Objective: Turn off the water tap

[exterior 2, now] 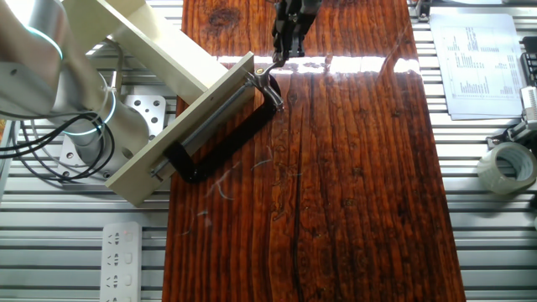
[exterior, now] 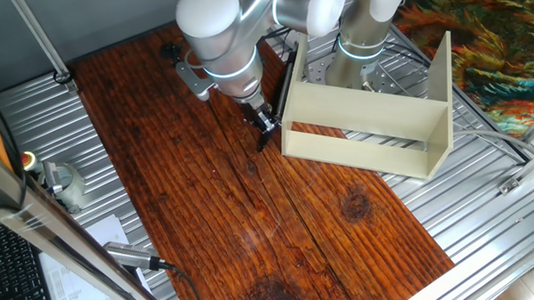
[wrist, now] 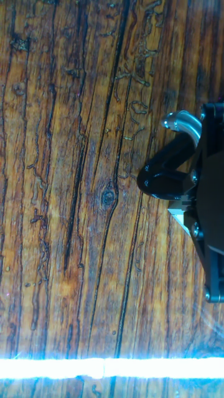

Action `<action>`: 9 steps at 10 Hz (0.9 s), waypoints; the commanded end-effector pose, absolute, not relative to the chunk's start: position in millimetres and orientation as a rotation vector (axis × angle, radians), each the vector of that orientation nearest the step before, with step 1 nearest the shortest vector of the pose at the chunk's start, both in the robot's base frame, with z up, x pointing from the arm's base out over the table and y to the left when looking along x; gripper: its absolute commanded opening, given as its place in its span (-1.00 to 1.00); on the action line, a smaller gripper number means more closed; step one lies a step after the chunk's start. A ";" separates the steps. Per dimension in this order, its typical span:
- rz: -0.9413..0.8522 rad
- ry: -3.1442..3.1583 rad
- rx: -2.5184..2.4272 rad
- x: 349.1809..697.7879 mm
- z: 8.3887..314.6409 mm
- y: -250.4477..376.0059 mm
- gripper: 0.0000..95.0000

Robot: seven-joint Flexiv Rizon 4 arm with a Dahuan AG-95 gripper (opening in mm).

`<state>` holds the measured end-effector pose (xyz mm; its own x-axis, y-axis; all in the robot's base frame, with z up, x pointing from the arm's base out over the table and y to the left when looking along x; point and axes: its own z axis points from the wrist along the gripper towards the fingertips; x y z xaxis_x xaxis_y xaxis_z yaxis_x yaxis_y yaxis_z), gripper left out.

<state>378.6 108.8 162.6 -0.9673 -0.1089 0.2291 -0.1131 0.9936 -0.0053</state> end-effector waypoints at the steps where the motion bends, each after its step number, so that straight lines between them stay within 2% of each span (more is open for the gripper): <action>1: 0.030 -2.909 0.165 379.3 162.4 106.9 -1.00; 9: 0.047 -2.940 0.171 383.3 163.9 101.8 -1.00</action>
<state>382.7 102.0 164.1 -0.9742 -0.1118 0.1959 -0.1179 0.9928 -0.0194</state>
